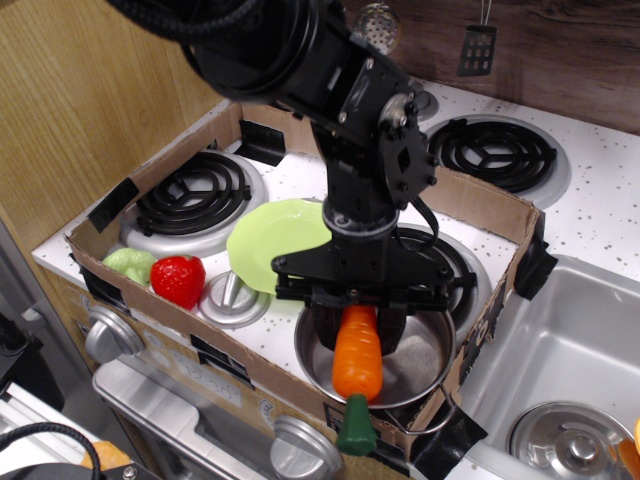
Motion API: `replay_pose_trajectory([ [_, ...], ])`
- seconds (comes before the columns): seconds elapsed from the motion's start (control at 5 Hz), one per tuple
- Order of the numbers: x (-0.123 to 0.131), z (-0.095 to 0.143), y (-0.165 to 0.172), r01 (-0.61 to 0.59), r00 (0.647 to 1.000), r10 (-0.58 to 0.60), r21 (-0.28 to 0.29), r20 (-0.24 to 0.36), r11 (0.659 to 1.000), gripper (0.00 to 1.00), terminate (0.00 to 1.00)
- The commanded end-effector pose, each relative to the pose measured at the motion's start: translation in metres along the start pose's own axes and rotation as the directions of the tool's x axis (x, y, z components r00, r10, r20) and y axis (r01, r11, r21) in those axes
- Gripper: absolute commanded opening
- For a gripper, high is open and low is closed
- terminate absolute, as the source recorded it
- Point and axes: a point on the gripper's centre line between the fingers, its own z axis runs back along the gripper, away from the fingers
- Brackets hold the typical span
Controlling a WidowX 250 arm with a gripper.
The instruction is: Put carrot on plate
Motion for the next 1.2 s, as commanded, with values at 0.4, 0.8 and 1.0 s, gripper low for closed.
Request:
replay_pose_trajectory([
  [0.4, 0.076, 0.049, 0.026, 0.138, 0.99, -0.14, -0.096, -0.009, 0.986, 0.0, 0.0],
  [0.8, 0.118, 0.03, 0.047, 0.299, 0.954, -0.299, -0.068, 0.006, 0.952, 0.0, 0.0],
  [1.0, 0.136, 0.02, 0.048, 0.355, 0.935, -0.354, -0.079, 0.017, 0.932, 0.0, 0.0],
])
